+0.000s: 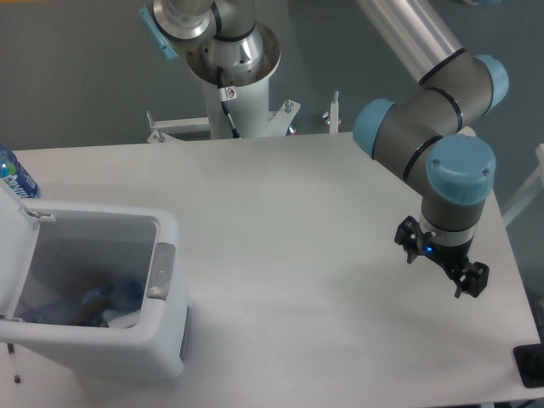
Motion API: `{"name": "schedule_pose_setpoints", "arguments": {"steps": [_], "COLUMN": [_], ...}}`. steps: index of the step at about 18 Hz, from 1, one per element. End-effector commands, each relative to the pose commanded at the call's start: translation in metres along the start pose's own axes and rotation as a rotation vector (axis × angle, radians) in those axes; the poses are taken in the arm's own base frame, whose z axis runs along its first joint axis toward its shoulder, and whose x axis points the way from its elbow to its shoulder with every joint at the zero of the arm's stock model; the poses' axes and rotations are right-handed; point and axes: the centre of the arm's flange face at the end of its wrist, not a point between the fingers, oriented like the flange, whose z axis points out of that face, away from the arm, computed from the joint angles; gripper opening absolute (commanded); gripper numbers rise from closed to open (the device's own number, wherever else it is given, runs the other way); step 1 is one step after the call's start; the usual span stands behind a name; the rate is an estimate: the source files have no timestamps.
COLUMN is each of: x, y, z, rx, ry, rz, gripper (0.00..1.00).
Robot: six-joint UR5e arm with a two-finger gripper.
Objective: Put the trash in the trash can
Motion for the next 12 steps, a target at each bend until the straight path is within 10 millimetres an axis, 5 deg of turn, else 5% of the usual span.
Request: {"name": "schedule_pose_setpoints", "arguments": {"steps": [12], "x": [0.001], "y": [-0.0032], "z": [-0.0005], "rx": [0.033], "ry": [0.008], "rz": [0.0], "gripper": [1.0]}}
